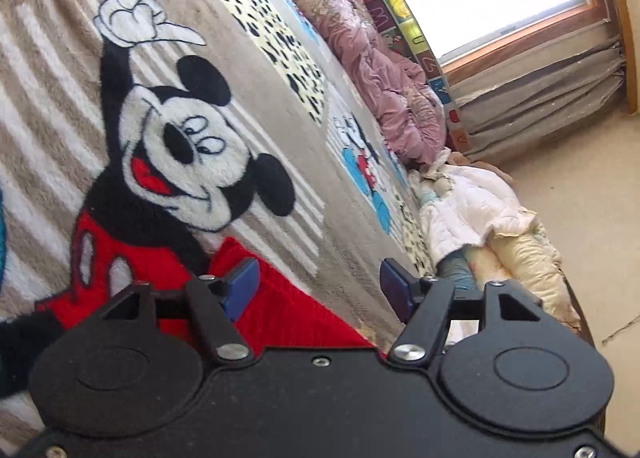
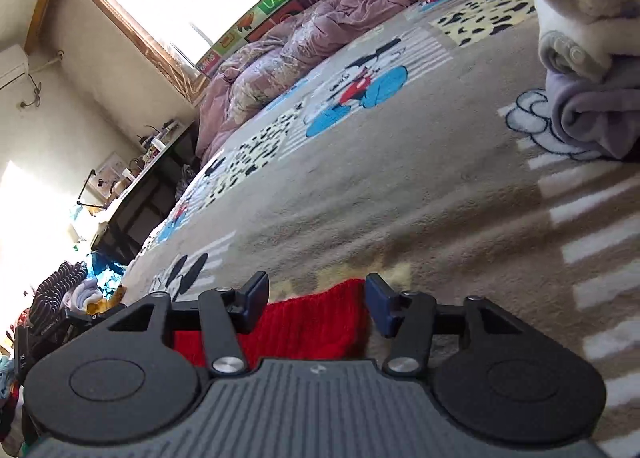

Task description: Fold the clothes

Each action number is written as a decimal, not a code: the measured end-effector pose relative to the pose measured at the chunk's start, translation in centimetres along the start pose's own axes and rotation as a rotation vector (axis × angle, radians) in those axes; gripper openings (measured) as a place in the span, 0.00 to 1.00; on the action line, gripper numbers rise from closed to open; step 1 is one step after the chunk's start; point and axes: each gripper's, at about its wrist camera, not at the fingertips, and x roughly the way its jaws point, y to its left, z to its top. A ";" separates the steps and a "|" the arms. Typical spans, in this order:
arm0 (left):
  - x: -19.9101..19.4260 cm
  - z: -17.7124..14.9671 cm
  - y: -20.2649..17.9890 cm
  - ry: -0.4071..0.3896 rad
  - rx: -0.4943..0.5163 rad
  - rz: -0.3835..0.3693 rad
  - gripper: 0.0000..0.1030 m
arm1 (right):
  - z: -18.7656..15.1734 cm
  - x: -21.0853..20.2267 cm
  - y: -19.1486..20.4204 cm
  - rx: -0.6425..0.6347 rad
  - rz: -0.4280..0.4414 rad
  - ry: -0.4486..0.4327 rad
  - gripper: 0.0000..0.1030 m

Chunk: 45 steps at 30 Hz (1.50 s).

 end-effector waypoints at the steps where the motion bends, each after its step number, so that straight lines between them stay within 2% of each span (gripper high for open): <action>1: 0.5 -0.4 -0.5 0.028 -0.013 -0.048 0.66 | 0.2 -0.2 0.5 0.002 0.036 0.002 0.53; 4: 2.6 -2.3 -1.1 0.116 -0.055 -0.161 0.70 | 0.2 0.0 1.9 0.015 0.139 0.039 0.56; 5: 3.5 -2.9 -1.0 0.148 -0.071 -0.172 0.72 | -0.2 0.7 1.7 0.085 0.193 0.070 0.58; 7: 4.5 -3.5 -0.4 0.155 -0.064 -0.128 0.71 | -1.0 2.0 1.4 0.216 0.288 0.127 0.76; 8: 4.9 -3.8 -0.2 0.159 -0.060 -0.106 0.66 | -1.4 2.5 1.5 0.238 0.270 0.136 0.78; 9: 4.8 -3.5 -0.2 0.162 -0.073 -0.109 0.66 | -1.7 3.0 1.5 0.259 0.252 0.146 0.77; 10: 4.3 -3.1 -0.2 0.153 -0.089 -0.110 0.68 | -2.1 3.5 1.5 0.281 0.233 0.156 0.69; 11: 3.9 -2.7 -0.2 0.124 -0.096 -0.111 0.70 | -2.3 3.9 1.6 0.300 0.216 0.163 0.67; 12: 3.5 -2.4 -0.1 0.102 -0.113 -0.119 0.73 | -2.3 3.8 1.8 0.315 0.204 0.154 0.69; 13: 3.6 -2.2 0.2 0.109 -0.143 -0.134 0.77 | -2.4 3.6 2.0 0.360 0.219 0.142 0.76; 15: 3.9 -2.2 0.5 0.116 -0.180 -0.149 0.79 | -3.1 4.1 2.6 0.437 0.280 0.162 0.84; 18: 3.9 -2.2 0.2 0.083 -0.146 -0.099 0.77 | -4.5 5.5 3.3 0.560 0.350 0.193 0.86; 20: 3.4 -1.9 0.2 0.028 -0.134 -0.062 0.76 | -4.7 6.4 3.2 0.573 0.327 0.171 0.81; 21: 3.0 -1.6 0.3 0.009 -0.125 -0.042 0.76 | -4.8 6.8 3.1 0.578 0.313 0.159 0.74; 22: 2.6 -1.3 0.5 -0.013 -0.125 -0.038 0.76 | -4.3 6.4 2.9 0.576 0.287 0.141 0.72; 23: 2.2 -1.1 0.7 -0.029 -0.128 -0.045 0.76 | -3.9 6.0 2.7 0.574 0.261 0.123 0.72; 27: 1.3 -0.4 0.6 -0.077 -0.062 0.070 0.82 | -2.3 3.9 1.3 0.552 0.159 0.053 0.73; 29: 1.2 -0.1 1.3 -0.073 -0.091 0.057 0.82 | -1.4 1.8 0.3 0.490 0.076 -0.005 0.74; 30: 1.0 0.0 1.2 -0.074 -0.090 0.055 0.82 | -1.0 0.7 -0.3 0.454 0.032 -0.040 0.79; 32: 0.8 0.1 0.8 -0.061 -0.080 0.031 0.82 | -0.8 -1.1 -1.5 0.454 0.036 -0.078 0.81; 35: 1.0 0.2 0.0 -0.015 -0.059 -0.037 0.82 | -1.1 -2.5 -1.1 0.392 0.077 -0.096 0.81; 36: 1.1 0.2 -0.3 0.000 -0.052 -0.060 0.82 | -1.2 -2.7 -0.9 0.373 0.095 -0.095 0.81; 38: 1.9 -0.1 -0.2 0.043 -0.031 -0.004 0.83 | -1.2 -1.6 0.0 0.351 0.162 -0.027 0.81; 41: 1.7 -0.7 -1.2 -0.053 0.201 0.211 0.83 | -0.7 1.0 0.9 0.264 -0.019 0.063 0.81; 42: 1.5 -0.4 -1.3 -0.057 0.190 0.228 0.82 | -0.6 1.7 1.0 0.239 -0.071 0.089 0.75; 43: 1.0 -0.2 -1.4 -0.075 0.170 0.226 0.82 | -0.5 1.7 0.6 0.240 -0.080 0.087 0.67; 45: 0.0 0.1 -2.2 -0.101 0.199 0.212 0.83 | -0.6 -0.5 0.8 0.237 -0.057 0.047 0.70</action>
